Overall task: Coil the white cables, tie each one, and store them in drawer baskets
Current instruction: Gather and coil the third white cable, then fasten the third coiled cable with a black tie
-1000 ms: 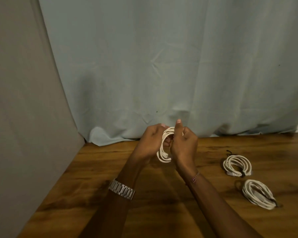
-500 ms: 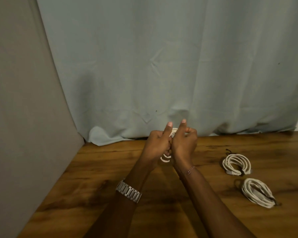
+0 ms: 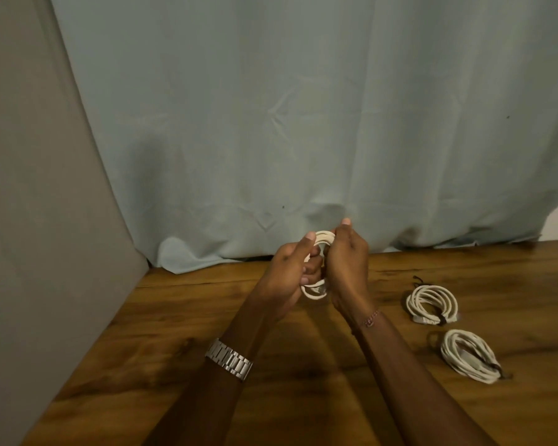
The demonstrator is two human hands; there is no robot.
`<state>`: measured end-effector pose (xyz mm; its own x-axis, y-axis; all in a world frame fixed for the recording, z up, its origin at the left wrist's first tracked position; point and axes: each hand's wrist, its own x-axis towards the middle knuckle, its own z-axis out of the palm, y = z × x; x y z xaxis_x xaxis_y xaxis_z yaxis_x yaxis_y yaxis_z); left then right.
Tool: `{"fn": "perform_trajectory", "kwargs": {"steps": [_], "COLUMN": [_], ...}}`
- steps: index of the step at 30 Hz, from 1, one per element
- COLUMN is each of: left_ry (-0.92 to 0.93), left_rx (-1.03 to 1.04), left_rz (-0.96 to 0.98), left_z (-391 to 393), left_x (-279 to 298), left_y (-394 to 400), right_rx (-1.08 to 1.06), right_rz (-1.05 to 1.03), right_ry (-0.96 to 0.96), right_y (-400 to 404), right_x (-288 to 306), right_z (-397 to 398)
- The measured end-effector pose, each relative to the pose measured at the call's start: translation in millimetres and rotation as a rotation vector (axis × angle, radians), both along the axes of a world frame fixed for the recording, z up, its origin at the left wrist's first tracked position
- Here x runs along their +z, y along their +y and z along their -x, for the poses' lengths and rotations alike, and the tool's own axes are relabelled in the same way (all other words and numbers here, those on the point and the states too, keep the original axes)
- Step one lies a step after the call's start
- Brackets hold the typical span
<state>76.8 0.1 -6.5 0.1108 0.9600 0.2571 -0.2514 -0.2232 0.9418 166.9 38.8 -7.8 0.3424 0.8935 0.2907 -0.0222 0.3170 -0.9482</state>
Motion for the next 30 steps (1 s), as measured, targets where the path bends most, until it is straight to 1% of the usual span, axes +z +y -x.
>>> {"fn": "perform_trajectory", "kwargs": {"steps": [3, 7, 9, 11, 13, 15, 17, 19, 22, 27, 30], "left_ry": [-0.030, -0.021, -0.012, 0.001, 0.016, 0.027, 0.054, 0.098, 0.158, 0.234, 0.259], "left_rx": [0.007, 0.039, 0.053, 0.062, 0.056, 0.042, 0.032, 0.026, 0.031, 0.057, 0.085], "left_rz": [-0.017, -0.038, -0.036, -0.030, -0.026, -0.025, -0.022, -0.019, -0.007, 0.028, 0.082], "left_z": [-1, -2, 0, -1, -7, -16, -26, -39, -58, -84, -97], "left_x": [-1, -2, -3, -5, -9, -13, -19, -24, -27, -31, -36], "left_y": [2, 4, 4, 5, 8, 12, 17, 23, 32, 50, 63], "right_rx": [0.120, 0.241, 0.288, 0.280, 0.202, 0.141, 0.095, 0.066, 0.043, 0.051, -0.006], "right_rz": [-0.029, -0.112, -0.101, -0.074, -0.038, 0.021, 0.126, 0.219, 0.314, 0.535, 0.609], "right_ry": [-0.080, -0.315, -0.367, -0.433, -0.563, -0.712, -0.822, -0.842, -0.813, -0.966, -0.985], "right_y": [-11, -21, -18, -6, 16, 43, 72, 96, 123, 150, 151], "right_x": [3, 7, 8, 5, -1, -8, -15, -21, -30, -53, -67], "right_z": [-11, -35, -54, -76, -102, -131, -160, -184, -206, -223, -224]}}
